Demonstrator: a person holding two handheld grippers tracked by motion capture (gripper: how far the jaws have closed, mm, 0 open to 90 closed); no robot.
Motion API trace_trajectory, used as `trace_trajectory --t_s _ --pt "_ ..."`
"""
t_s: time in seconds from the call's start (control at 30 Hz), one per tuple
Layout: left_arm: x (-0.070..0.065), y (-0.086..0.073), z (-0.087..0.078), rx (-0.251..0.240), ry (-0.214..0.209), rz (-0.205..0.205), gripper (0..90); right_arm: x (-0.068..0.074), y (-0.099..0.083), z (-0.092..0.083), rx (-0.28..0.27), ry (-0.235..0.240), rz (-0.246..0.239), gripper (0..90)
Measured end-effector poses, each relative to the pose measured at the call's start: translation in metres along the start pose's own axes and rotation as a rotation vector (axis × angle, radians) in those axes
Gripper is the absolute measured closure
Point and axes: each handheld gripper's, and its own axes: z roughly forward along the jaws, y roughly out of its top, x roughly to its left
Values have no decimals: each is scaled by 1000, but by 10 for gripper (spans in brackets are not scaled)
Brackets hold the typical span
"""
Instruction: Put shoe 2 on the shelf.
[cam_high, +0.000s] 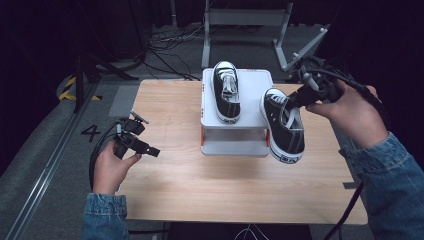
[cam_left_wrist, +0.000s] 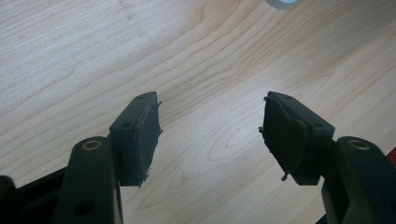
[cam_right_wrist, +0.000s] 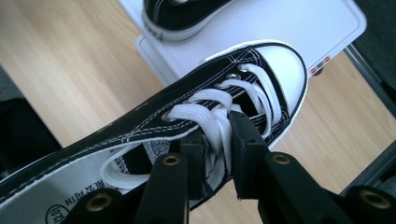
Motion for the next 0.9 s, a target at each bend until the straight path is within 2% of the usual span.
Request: trace_trajectory --t_s 0.2,0.4,0.5,0.7,0.9 --pt "3 -10 -3 0 10 -15 373 -13 25 11 -7 -24 -2 779" --pt "6 -26 -8 -6 17 -56 372 -19 42 24 -19 -43 -29 779" --pt "8 -33 -13 -15 24 -70 372 -25 54 36 -34 -54 -41 780" --pt "10 -39 -15 -16 28 -81 373 -34 73 55 -27 -111 -57 780" --pt "12 -38 -14 -14 22 -78 372 -49 83 69 -32 -162 -67 780"
